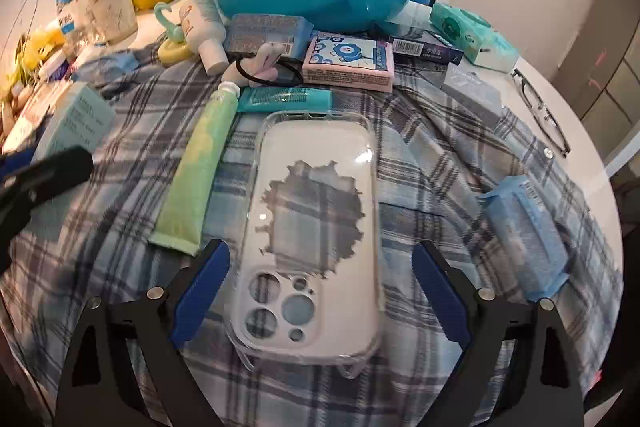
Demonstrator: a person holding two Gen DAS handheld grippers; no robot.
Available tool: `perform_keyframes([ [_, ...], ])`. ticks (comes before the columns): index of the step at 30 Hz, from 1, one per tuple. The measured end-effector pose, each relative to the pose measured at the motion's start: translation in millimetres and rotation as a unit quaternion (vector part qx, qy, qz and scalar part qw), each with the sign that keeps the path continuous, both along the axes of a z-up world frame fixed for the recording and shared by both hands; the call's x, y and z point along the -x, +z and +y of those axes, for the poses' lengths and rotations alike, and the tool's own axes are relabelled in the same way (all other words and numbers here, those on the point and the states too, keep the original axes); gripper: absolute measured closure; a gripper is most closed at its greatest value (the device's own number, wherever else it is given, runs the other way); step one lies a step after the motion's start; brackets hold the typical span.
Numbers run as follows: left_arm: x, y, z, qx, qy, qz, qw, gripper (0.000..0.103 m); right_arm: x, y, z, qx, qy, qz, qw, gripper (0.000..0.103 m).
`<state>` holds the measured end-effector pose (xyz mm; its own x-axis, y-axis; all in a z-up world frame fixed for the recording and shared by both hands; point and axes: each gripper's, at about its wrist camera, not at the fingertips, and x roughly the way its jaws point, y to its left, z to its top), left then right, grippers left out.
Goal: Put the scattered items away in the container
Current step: 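Close the right tool on the clear phone case and lift it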
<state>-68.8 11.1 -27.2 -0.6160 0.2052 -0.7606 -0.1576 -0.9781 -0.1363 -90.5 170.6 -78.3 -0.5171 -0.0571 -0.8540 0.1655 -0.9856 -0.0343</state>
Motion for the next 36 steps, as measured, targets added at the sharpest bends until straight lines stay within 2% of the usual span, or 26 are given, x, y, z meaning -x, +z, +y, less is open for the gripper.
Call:
perform_keyframes([
  [5, 1.8, -3.3, -7.9, 0.001, 0.013, -0.008, 0.9999, 0.073, 5.9, -6.9, -7.1, -0.026, -0.013, 0.015, 0.999, 0.012],
  [8, 4.1, -6.0, -11.7, -0.002, 0.02, -0.015, 0.9997, 0.073, 6.9, -8.9, 2.6, 0.02, -0.027, 0.014, 0.999, 0.024],
  [9, 4.7, -6.5, -12.2, -0.003, 0.021, -0.016, 0.9997, 0.073, 5.8, -7.7, 3.4, 0.021, -0.031, 0.02, 0.999, 0.03],
  [18, 6.0, -4.2, -9.2, 0.001, 0.018, -0.013, 0.9998, 0.073, -7.0, 11.0, 3.6, 0.045, 0.006, 0.036, 0.998, 0.031],
  [26, 3.1, -5.6, -11.7, 0.003, 0.023, -0.019, 0.9996, 0.073, -24.7, 15.5, -2.0, 0.096, 0.057, 0.029, 0.993, 0.031],
  [32, 0.7, 2.6, -21.9, 0.004, 0.037, -0.006, 0.9993, 0.073, -13.1, 19.2, -25.2, 0.096, 0.07, 0.074, 0.99, 0.031],
  [36, 0.7, 4.0, -29.0, 0.002, 0.045, -0.004, 0.999, 0.073, 9.2, 5.7, -38.6, 0.091, 0.078, 0.037, 0.992, 0.03],
])
